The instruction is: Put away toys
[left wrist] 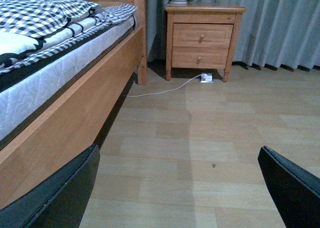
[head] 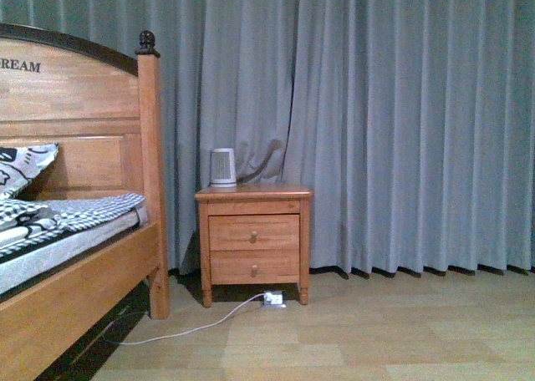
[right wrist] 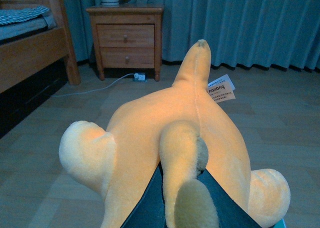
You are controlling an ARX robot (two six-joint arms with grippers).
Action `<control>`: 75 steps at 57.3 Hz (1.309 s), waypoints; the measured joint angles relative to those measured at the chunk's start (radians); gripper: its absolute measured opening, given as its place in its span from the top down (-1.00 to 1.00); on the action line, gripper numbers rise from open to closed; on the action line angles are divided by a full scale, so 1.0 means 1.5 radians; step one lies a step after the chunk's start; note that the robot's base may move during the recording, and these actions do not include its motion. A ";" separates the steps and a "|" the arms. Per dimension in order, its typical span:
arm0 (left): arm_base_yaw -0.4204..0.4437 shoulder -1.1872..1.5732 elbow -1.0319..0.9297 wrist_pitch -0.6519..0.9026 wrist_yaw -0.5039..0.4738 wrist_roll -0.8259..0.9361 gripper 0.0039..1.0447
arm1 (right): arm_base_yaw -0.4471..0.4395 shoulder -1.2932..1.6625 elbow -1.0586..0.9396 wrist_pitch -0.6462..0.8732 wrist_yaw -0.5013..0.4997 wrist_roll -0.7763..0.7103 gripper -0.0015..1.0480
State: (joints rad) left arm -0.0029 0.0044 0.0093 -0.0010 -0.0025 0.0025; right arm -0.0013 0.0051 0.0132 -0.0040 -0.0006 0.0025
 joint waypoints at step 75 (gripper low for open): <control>0.000 0.000 0.000 0.000 0.000 0.000 -0.89 | 0.000 0.000 0.000 0.000 0.000 0.000 0.88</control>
State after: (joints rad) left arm -0.0029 0.0044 0.0093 -0.0013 -0.0021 0.0025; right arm -0.0013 0.0051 0.0132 -0.0040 -0.0006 0.0025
